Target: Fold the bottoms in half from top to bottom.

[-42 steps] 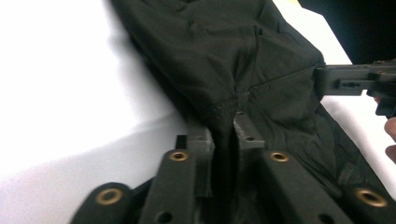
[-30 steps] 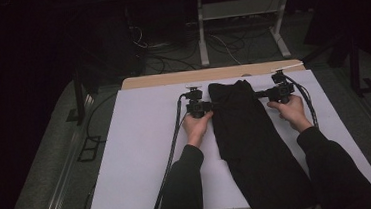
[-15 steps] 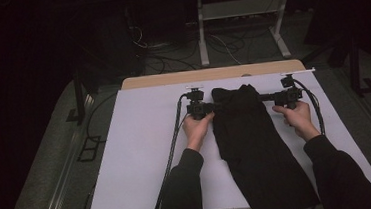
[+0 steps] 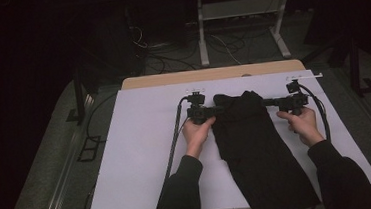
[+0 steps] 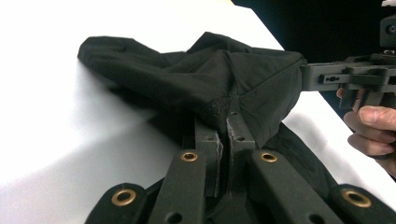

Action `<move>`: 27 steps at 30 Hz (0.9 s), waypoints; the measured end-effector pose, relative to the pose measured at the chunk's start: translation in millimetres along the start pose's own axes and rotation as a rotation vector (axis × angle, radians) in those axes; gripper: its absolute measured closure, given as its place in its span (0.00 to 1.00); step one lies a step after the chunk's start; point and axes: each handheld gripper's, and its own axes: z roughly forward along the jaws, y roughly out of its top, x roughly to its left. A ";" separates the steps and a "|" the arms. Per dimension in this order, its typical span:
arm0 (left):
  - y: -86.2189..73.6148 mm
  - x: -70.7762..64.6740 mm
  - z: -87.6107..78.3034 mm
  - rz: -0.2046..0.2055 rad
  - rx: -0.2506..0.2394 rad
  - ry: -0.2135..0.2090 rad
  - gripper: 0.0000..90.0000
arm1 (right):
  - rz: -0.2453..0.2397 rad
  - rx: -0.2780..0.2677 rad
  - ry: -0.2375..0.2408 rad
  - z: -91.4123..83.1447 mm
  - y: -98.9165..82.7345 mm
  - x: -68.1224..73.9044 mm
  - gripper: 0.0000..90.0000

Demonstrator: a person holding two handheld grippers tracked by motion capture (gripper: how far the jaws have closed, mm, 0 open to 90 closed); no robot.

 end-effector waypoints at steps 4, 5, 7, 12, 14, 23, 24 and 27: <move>-1.0 -4.8 -7.4 0.003 -0.005 0.001 0.95 | -0.019 -0.005 0.006 -3.7 -3.5 8.8 0.95; -1.0 -4.8 -7.4 0.003 -0.005 0.001 0.95 | -0.023 -0.009 0.008 -5.3 -3.9 11.0 0.95; -2.3 -7.7 -10.2 0.015 -0.001 0.003 0.95 | -0.027 -0.021 0.015 -8.3 -4.9 15.7 0.95; -4.2 -16.3 -14.9 0.040 0.015 0.014 0.95 | -0.042 -0.017 0.020 -11.4 -8.1 22.3 0.95; -4.7 -20.2 -16.0 0.049 0.019 0.012 0.95 | -0.042 -0.018 0.020 -13.3 -9.8 23.4 0.95; -7.8 -31.8 -19.6 0.072 0.024 -0.011 0.95 | -0.036 -0.025 0.013 -29.0 -18.1 24.1 0.95; -8.5 -33.1 -20.2 0.072 0.028 -0.013 0.95 | -0.035 -0.026 0.014 -30.2 -18.6 24.2 0.95; -9.8 -35.5 -20.4 0.073 0.025 -0.022 0.95 | -0.036 -0.029 0.010 -34.7 -20.5 24.3 0.95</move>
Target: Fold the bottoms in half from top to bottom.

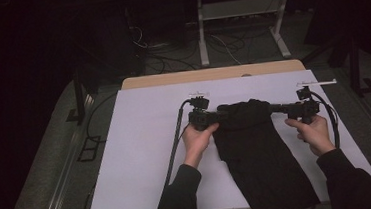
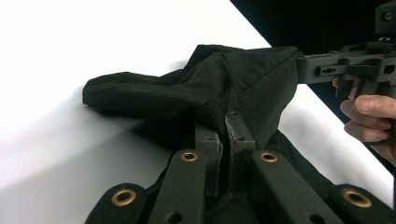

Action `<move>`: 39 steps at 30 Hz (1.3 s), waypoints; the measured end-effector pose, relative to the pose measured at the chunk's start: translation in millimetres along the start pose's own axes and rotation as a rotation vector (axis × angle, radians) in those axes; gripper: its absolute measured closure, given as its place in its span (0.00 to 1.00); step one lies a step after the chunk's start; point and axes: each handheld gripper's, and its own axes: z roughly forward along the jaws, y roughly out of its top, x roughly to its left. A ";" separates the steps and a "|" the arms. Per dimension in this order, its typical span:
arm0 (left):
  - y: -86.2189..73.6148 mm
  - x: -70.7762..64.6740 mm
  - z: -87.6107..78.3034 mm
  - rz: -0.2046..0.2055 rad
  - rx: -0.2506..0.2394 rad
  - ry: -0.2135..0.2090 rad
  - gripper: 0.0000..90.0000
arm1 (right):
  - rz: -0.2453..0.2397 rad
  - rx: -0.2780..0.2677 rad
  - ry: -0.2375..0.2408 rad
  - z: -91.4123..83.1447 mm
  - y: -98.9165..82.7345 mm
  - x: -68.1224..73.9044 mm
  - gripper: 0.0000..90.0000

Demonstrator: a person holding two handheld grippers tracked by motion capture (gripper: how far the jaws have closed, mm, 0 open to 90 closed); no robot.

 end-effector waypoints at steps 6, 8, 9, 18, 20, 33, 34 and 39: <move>-2.3 -7.0 1.9 0.012 0.009 -0.005 0.95 | 0.000 0.005 0.001 -5.2 -2.9 1.9 0.95; -3.3 -10.0 1.6 0.020 0.015 -0.006 0.95 | -0.001 0.006 0.005 -9.1 -5.0 3.3 0.95; -3.8 -11.3 1.1 0.021 0.015 -0.008 0.95 | -0.001 0.006 0.005 -9.1 -5.0 3.3 0.95; -7.8 -26.1 -7.8 0.050 0.013 -0.029 0.95 | 0.007 0.012 0.015 -19.8 -10.9 6.8 0.95; -9.2 -30.6 -10.1 0.067 0.002 -0.029 0.95 | 0.011 0.008 0.025 -23.1 -12.5 8.9 0.95; -21.7 -42.2 -18.3 0.077 -0.008 -0.061 0.95 | 0.005 0.030 0.033 -32.6 -21.5 14.9 0.95; -23.8 -42.5 -18.2 0.079 -0.006 -0.062 0.95 | 0.006 0.032 0.035 -33.3 -22.7 15.5 0.95; -33.3 -42.3 -18.1 0.070 -0.004 -0.079 0.95 | 0.003 0.053 0.043 -35.3 -27.6 17.7 0.95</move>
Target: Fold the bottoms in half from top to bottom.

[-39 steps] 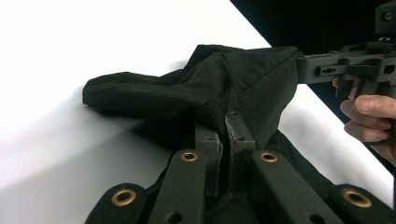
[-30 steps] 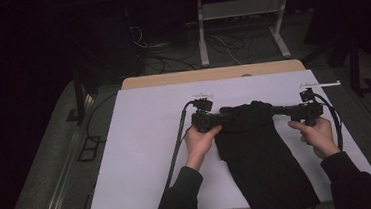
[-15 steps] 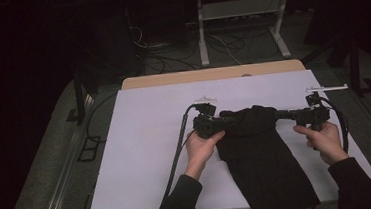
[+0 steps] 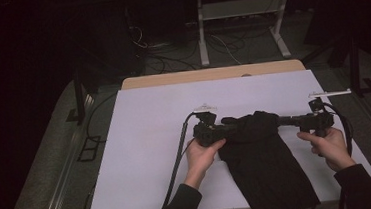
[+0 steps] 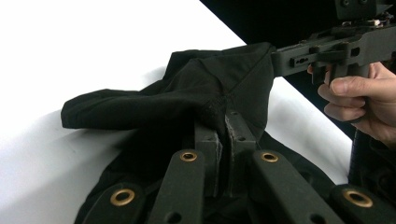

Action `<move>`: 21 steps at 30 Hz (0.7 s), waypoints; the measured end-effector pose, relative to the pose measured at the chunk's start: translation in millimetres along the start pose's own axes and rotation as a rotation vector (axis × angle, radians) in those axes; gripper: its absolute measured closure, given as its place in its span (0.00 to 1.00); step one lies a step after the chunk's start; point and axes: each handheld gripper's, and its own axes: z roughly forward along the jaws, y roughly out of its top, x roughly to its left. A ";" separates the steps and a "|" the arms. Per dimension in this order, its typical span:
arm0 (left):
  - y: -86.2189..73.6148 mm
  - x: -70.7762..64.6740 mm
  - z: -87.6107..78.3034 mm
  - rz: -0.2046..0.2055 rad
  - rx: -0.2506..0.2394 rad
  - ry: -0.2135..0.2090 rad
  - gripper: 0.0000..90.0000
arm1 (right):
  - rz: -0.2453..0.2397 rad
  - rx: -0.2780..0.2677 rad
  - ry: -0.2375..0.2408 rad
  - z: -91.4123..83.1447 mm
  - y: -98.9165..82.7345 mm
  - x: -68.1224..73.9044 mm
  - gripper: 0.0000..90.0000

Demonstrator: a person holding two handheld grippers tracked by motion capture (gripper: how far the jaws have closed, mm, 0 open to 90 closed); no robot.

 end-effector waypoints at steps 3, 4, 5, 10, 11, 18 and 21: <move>-4.9 -1.3 -1.0 -0.005 -0.005 -0.009 0.95 | 0.002 0.022 0.004 -1.6 -4.3 1.2 0.95; -6.4 -2.0 -1.3 -0.007 -0.006 -0.014 0.95 | 0.002 0.022 0.004 -1.6 -4.3 1.2 0.95; -7.9 -2.5 -1.6 -0.004 -0.006 -0.019 0.94 | 0.001 0.024 0.004 -2.3 -5.1 1.5 0.95; -16.8 -5.3 0.2 -0.002 -0.003 -0.039 0.95 | -0.007 0.043 0.000 -4.8 -9.4 1.4 0.95; -18.9 -5.7 1.1 -0.001 0.002 -0.044 0.95 | -0.006 0.050 0.000 -4.9 -10.4 1.3 0.95; -33.8 -8.0 2.0 -0.010 0.010 -0.074 0.94 | -0.021 0.100 -0.013 -4.0 -18.5 -1.7 0.95; -37.8 -8.7 1.6 -0.012 0.013 -0.079 0.94 | -0.023 0.112 -0.018 -4.5 -21.1 -1.5 0.95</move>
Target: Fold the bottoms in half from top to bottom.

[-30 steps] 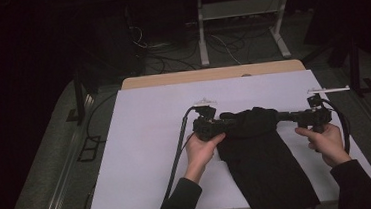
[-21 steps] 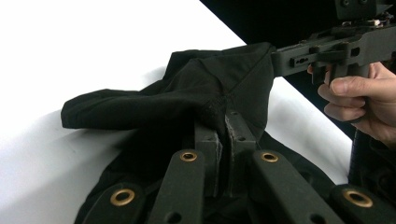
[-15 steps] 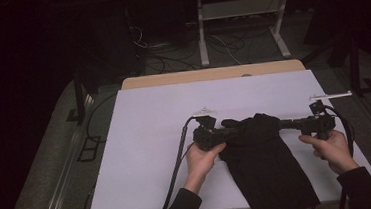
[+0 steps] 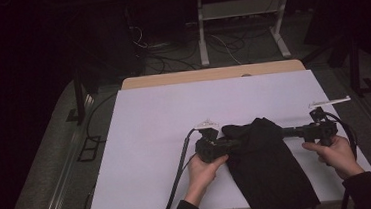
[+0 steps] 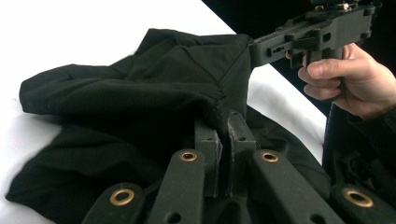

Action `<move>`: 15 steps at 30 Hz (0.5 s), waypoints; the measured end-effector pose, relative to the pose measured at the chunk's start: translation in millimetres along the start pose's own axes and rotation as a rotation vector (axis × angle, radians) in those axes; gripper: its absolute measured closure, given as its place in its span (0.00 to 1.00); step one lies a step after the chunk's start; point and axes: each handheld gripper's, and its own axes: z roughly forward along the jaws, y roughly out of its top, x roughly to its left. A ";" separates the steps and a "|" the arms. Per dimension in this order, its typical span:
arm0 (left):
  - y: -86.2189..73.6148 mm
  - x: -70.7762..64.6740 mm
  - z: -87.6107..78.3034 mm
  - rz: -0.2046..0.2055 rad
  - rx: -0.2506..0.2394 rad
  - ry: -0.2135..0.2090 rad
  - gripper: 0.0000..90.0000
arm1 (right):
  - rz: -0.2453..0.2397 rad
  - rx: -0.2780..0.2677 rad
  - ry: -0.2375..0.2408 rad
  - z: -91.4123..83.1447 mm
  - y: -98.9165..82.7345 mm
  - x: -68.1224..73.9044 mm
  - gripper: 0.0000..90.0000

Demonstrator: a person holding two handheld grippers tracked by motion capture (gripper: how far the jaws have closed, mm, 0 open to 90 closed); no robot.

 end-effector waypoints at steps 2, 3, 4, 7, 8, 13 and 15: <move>-3.8 0.0 -0.2 -0.005 0.003 -0.006 0.94 | -0.002 0.004 -0.001 0.1 -0.8 -0.2 0.95; -7.8 0.1 -0.3 -0.009 0.005 -0.011 0.94 | -0.001 0.012 -0.003 0.4 -2.5 -0.6 0.95; -9.9 0.3 -0.1 -0.008 0.008 -0.012 0.94 | 0.000 0.015 -0.004 0.5 -3.1 -0.7 0.95; -14.2 0.5 0.7 -0.014 0.015 -0.017 0.95 | 0.003 0.026 -0.007 0.7 -5.0 -0.9 0.95; -16.0 0.8 1.0 -0.014 0.019 -0.018 0.95 | 0.003 0.026 -0.007 0.7 -5.0 -0.9 0.95; -23.8 1.1 2.3 -0.027 0.030 -0.020 0.95 | 0.001 0.044 -0.012 1.3 -7.5 -0.9 0.95; -26.9 1.4 2.6 -0.030 0.034 -0.019 0.95 | 0.000 0.053 -0.012 1.7 -8.9 -0.7 0.95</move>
